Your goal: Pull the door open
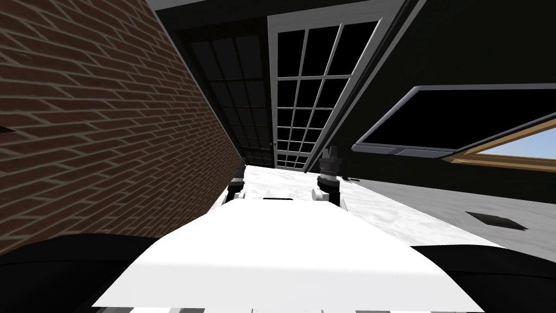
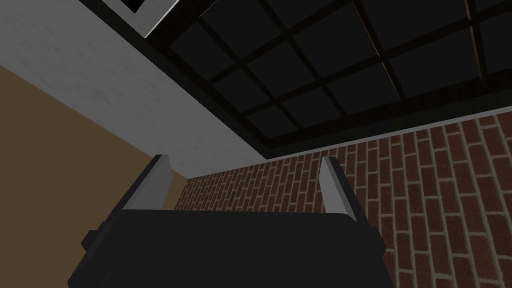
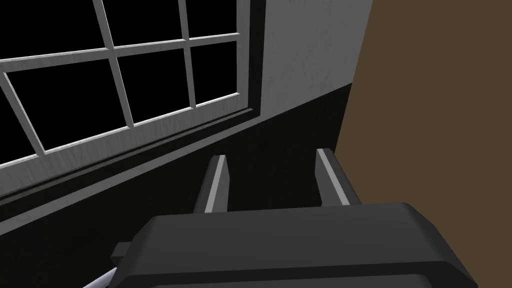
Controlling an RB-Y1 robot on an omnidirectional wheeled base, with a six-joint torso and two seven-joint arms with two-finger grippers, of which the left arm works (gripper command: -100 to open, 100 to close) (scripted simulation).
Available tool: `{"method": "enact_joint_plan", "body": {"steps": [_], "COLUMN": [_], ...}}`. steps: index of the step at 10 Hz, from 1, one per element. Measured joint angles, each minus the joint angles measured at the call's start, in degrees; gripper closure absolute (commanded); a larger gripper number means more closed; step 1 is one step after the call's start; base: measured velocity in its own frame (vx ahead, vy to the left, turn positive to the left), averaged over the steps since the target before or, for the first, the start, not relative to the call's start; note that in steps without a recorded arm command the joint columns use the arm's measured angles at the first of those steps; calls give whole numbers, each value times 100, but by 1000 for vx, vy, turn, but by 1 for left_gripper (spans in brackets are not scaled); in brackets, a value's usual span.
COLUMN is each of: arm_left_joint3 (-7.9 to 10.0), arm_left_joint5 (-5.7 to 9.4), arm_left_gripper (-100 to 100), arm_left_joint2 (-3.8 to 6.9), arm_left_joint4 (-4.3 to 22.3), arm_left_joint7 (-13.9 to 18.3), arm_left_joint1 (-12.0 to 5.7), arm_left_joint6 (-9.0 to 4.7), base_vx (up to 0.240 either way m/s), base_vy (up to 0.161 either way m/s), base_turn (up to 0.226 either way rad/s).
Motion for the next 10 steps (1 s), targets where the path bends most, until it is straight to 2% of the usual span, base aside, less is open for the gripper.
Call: {"method": "enact_joint_plan", "body": {"steps": [1, 5, 7, 8, 10], "arm_left_joint3": [41, 186, 261, 301, 387], "arm_left_joint5": [-18, -116, -168, -187, -234], "arm_left_gripper": [-100, -100, -100, -100, -100], "arm_left_joint2": [24, 42, 54, 70, 80], "arm_left_joint4": [77, 590, 827, 932, 1250], "arm_left_joint7": [-111, -604, -853, -967, -1219], "arm_left_joint1": [-17, -123, -226, -223, -327], "arm_left_joint6": [-9, -190, -213, -257, -363], "base_vx": [97, 97, 104, 107, 106], "base_vy": [-4, -11, -1, -2, -16], "base_turn": [-65, -60, -59, -62, -64]}}
